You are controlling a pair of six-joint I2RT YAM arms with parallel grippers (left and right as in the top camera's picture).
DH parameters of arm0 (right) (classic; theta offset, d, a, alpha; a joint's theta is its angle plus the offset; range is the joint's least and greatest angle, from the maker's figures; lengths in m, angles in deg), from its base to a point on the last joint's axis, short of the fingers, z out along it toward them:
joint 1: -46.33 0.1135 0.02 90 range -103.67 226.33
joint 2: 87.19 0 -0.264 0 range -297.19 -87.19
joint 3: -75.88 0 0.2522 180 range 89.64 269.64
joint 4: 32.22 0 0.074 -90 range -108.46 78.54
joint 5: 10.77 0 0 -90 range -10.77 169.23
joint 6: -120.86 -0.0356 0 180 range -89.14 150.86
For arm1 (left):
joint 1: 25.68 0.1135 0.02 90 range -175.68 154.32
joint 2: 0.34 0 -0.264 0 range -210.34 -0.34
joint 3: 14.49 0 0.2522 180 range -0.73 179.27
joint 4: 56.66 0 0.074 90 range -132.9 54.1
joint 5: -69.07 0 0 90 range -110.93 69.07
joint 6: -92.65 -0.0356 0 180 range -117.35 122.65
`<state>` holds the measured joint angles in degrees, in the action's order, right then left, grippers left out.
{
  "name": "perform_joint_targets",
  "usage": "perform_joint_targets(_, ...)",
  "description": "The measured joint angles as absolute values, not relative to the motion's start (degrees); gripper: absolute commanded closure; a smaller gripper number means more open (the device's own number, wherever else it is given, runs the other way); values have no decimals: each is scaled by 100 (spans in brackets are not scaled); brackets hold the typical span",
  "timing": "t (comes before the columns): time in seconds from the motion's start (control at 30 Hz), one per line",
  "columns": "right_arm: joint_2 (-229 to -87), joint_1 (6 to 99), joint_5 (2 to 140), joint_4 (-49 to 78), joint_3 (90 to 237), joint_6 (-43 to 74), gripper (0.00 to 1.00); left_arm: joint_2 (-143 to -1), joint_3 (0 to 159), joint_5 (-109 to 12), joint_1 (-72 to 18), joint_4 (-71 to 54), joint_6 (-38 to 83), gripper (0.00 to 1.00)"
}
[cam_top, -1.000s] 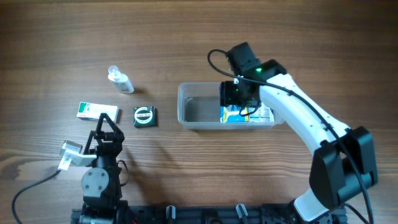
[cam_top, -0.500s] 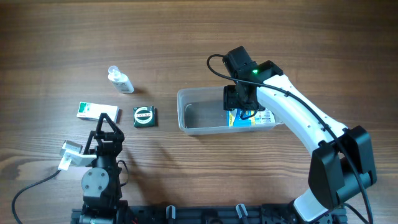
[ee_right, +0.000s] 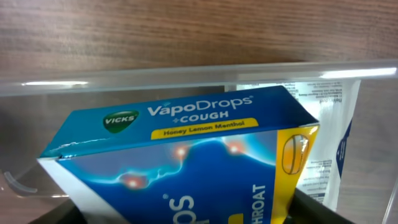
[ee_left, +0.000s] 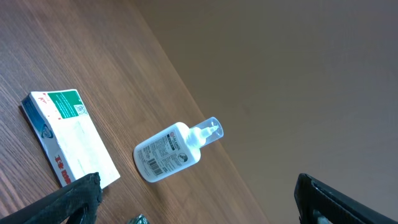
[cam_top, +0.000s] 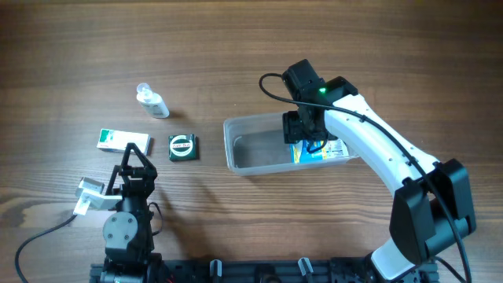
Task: Pack container
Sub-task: 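Lower the blue Vicks box into the container beside the white box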
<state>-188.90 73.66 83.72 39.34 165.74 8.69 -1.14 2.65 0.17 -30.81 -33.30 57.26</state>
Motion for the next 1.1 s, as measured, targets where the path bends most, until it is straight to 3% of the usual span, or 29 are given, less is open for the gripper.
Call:
perform_joint_targets(0.47,-18888,7366,8119,3807,16574,823,22,-114,265,17,-3081,-3332,5726,0)
perform_joint_targets(0.67,-18890,7369,7920,3811,16574,935,14,-114,265,17,-3081,-3330,5726,0)
perform_joint_targets(0.87,-18890,7369,7924,3879,16574,1064,16,-114,265,19,-3081,-3330,5726,0)
perform_joint_targets(0.93,-18890,7369,7926,3901,16574,1081,25,-114,265,19,-3081,-3330,5726,1)
perform_joint_targets(1.03,-18890,7369,7929,3903,16574,1131,63,-114,265,19,-3081,-3330,5726,0)
perform_joint_targets(1.1,-18890,7369,7926,3901,16574,1140,79,-114,265,17,-3081,-3330,5728,0)
